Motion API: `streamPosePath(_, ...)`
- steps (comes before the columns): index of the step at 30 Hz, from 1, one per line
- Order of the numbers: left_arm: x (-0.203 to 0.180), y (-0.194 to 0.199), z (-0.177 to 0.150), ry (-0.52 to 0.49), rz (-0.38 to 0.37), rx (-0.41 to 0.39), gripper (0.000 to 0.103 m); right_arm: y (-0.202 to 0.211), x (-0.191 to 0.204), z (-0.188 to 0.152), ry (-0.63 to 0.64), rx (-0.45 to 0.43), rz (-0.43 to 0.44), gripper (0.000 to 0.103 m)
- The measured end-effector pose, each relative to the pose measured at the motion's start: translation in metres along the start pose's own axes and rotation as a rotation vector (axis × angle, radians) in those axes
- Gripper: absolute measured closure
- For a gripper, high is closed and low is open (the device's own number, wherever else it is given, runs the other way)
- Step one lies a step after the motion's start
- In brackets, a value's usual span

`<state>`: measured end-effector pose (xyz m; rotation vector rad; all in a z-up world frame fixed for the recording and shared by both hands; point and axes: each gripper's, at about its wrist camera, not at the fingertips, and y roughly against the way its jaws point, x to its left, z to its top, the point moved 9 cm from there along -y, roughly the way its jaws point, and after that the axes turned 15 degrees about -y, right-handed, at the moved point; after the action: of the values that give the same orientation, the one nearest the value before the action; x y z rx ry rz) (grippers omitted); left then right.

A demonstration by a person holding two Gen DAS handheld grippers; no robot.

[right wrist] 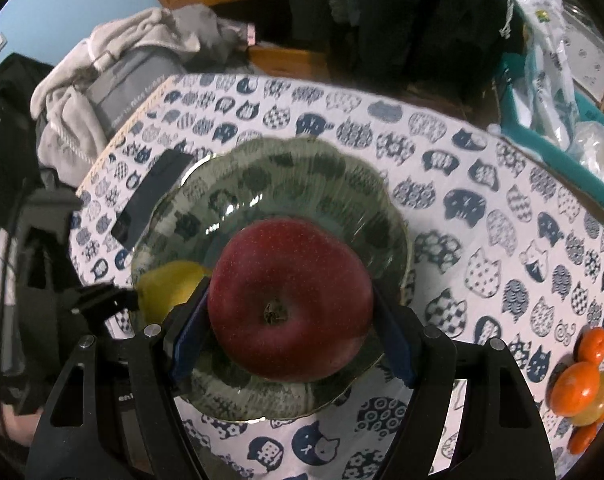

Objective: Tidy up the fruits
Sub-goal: 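Lift and carry the apple in the right tool while the left tool carries the pear to the bowl, then open the right tool to drop the apple while the left tool drops the pear into the bowl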

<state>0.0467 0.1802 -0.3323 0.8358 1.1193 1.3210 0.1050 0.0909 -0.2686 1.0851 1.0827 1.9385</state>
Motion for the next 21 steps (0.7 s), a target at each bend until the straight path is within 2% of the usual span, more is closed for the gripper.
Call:
streamPosePath(14,-0.010,0.007,-0.002,-0.040,0.008,0.008,0.037,-0.028,-0.007,-0.019,-0.024,0.071,-0.021,0.027)
streamPosePath(21,-0.020,0.012,-0.001,-0.077,0.019,0.002,0.037,-0.028,-0.005,-0.024,-0.038,0.083,-0.009,0.026)
